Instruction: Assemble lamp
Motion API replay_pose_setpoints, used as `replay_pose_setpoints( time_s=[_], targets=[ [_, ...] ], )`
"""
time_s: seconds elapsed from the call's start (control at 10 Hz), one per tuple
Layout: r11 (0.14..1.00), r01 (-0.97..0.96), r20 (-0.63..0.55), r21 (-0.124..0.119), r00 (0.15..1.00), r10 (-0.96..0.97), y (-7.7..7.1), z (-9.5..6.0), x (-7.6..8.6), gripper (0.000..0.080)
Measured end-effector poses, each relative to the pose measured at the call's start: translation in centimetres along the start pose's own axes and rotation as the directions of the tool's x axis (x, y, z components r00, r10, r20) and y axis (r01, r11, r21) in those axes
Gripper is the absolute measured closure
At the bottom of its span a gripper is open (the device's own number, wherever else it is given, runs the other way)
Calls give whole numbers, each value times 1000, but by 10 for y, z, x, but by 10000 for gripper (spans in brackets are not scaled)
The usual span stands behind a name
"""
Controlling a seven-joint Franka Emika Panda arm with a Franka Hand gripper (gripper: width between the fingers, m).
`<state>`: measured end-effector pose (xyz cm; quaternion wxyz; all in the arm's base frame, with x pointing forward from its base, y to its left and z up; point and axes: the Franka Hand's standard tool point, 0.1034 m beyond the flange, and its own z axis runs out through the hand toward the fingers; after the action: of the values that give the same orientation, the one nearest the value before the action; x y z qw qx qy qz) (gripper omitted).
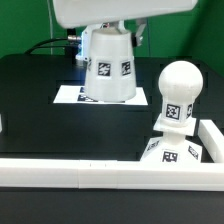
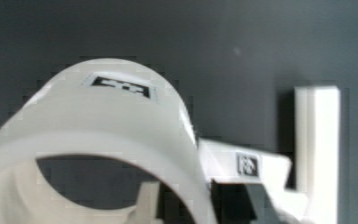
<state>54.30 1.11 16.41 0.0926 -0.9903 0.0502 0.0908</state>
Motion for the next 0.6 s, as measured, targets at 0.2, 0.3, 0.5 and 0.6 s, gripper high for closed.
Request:
replay_pose_setpoints(
  time_s=[0.2,0.3,0.5,0.6],
  targets=[
    [1000,-26,2,12,1000,26,-15,-30,22,755],
    [999,-44,14,14,999,44,-22,-41,31,755],
    [999,-51,4,19,999,51,-31,-59,42,755],
    [999,-51,6,18,999,51,-30,-57,41,755]
  ],
)
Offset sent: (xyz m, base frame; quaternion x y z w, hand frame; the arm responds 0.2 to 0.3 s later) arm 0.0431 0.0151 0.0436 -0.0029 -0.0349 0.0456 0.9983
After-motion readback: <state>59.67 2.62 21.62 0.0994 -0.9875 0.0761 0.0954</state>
